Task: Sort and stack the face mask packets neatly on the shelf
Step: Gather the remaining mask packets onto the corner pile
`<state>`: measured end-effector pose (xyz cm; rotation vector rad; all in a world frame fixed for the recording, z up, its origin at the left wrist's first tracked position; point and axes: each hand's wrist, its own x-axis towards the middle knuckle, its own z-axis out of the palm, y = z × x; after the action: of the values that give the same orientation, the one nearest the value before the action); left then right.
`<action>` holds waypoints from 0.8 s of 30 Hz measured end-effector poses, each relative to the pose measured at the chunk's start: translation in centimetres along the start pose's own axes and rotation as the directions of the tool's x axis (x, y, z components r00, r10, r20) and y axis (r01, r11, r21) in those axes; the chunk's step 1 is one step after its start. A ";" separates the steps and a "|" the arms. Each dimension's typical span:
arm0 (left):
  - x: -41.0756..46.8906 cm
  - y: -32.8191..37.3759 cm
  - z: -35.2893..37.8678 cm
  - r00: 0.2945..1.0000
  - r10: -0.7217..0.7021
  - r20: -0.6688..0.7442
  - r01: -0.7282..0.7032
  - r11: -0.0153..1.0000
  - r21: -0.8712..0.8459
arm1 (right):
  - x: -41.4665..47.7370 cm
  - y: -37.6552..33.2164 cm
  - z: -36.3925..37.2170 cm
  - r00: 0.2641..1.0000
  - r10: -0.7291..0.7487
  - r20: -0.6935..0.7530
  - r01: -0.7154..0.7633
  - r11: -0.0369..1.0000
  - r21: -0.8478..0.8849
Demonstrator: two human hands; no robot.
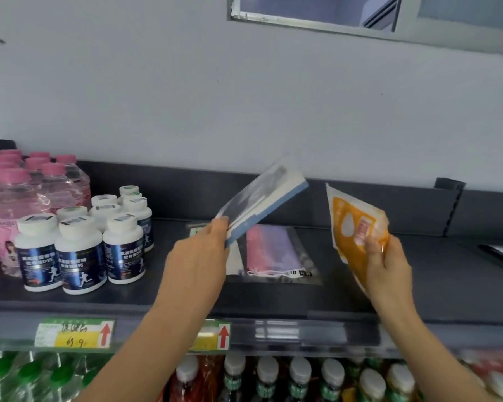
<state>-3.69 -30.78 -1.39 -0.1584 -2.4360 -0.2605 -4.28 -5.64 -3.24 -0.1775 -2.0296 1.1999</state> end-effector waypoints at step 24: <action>2.5 12.0 5.8 0.822 -0.220 0.526 0.552 0.539 -0.637 | 1.3 6.0 -8.2 0.887 -0.136 0.441 0.337 0.843 -0.419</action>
<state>-7.01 -17.62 -2.42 -0.0100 -2.5360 -1.6545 -1.17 3.95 -5.10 0.0945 -2.5984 0.5704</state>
